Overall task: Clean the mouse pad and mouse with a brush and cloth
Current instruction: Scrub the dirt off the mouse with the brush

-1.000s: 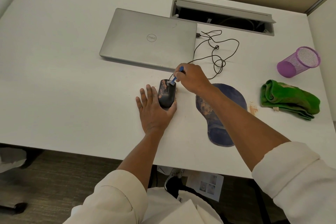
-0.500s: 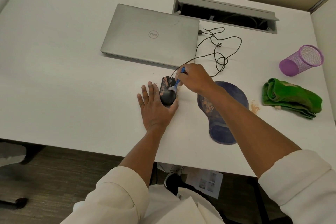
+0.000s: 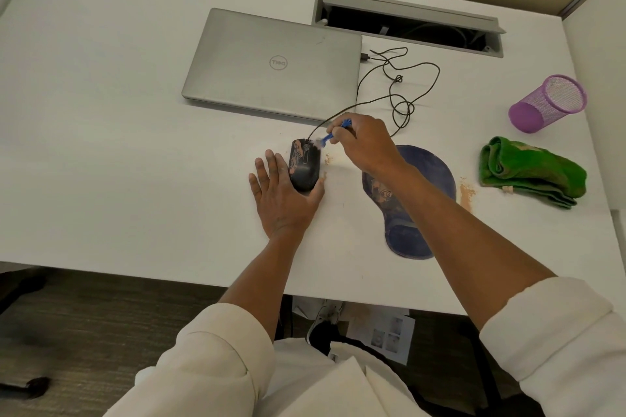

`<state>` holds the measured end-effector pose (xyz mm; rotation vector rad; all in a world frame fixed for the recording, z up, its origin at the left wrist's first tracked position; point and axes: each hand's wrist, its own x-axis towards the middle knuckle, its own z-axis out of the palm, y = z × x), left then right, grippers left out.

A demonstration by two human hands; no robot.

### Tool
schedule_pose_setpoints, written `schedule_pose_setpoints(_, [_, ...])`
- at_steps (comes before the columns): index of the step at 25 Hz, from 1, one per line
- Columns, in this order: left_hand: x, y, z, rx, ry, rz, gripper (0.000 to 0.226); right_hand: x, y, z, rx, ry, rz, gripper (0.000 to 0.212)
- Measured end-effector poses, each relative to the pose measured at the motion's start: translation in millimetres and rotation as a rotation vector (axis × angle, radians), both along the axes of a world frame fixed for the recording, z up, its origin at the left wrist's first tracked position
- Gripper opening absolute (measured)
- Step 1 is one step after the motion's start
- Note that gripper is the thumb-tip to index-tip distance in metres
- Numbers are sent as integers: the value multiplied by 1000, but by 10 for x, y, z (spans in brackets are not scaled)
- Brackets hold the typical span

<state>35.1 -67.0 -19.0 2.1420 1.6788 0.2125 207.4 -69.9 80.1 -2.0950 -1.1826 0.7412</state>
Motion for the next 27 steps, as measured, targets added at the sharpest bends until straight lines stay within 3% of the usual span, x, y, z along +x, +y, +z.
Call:
schedule_pose_setpoints(7, [-107, 17, -7, 11, -17, 12, 107, -258, -173, -119, -45, -54, 136, 20])
schedule_pose_setpoints(13, [-102, 22, -14, 7, -17, 8, 107, -262, -167, -59, 44, 64, 37, 23])
schedule_pose_setpoints(18, [-99, 21, -26, 16, -26, 12, 105, -288, -263, -91, -84, -91, 154, 19])
schedule_pose_setpoints(23, [-116, 34, -53, 9, 1, -15, 108, -298, -328, -98, -38, 60, 170, 22])
schedule_pose_setpoints(27, [-111, 28, -37, 12, -23, 0, 106, -334, -422, -231, -2, -151, 30, 23])
